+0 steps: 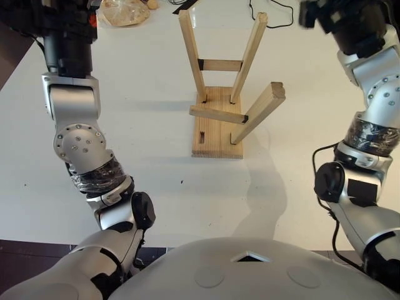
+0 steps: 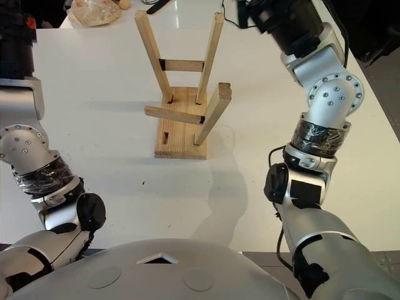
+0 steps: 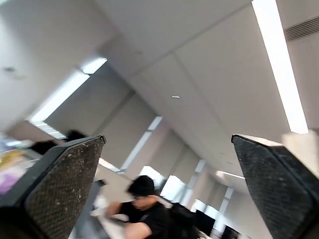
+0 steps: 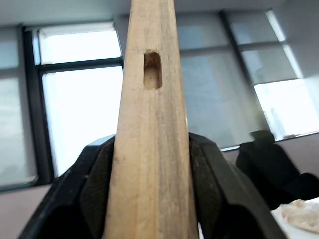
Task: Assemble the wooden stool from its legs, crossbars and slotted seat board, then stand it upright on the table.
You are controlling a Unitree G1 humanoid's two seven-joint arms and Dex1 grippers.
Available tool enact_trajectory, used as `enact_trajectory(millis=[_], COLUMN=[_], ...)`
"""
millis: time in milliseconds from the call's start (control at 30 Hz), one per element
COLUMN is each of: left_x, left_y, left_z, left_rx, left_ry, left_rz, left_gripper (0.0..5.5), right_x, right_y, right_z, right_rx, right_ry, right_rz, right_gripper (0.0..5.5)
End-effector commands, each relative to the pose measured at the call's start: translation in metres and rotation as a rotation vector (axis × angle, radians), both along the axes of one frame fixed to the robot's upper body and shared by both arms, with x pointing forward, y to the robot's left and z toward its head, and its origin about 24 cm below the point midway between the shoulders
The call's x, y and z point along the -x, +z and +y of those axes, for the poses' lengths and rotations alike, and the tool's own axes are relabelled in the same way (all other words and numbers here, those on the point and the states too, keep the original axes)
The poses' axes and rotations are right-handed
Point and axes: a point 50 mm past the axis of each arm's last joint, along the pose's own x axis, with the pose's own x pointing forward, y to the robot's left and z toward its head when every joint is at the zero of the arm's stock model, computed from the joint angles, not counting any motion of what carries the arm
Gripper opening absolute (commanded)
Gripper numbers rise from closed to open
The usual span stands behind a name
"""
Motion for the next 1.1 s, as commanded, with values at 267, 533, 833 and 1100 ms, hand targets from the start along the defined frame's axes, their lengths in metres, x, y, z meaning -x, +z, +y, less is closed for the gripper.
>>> enact_trajectory(millis=[267,533,833,1100], left_x=[0.032,0.037,0.044,0.044], left_y=[0.023,0.021,0.015,0.003], left_z=[-0.048,-0.068,-0.073,-0.074], left_rx=[-0.307,-0.414,-0.489,-0.671], left_ry=[-0.548,-0.738,-0.764,-0.735], left_rz=[-0.094,-0.063,-0.064,-0.053], left_gripper=[3.88,3.88,3.41,3.41], right_x=[0.019,0.020,0.019,0.018], right_y=[0.017,-0.006,-0.019,-0.030], right_z=[-0.002,0.006,-0.002,-0.006], right_rx=[0.246,0.368,0.447,0.608], right_ry=[0.250,0.334,0.299,0.282], right_rz=[-0.065,-0.025,-0.010,-0.076], right_gripper=[2.06,2.04,2.04,2.03])
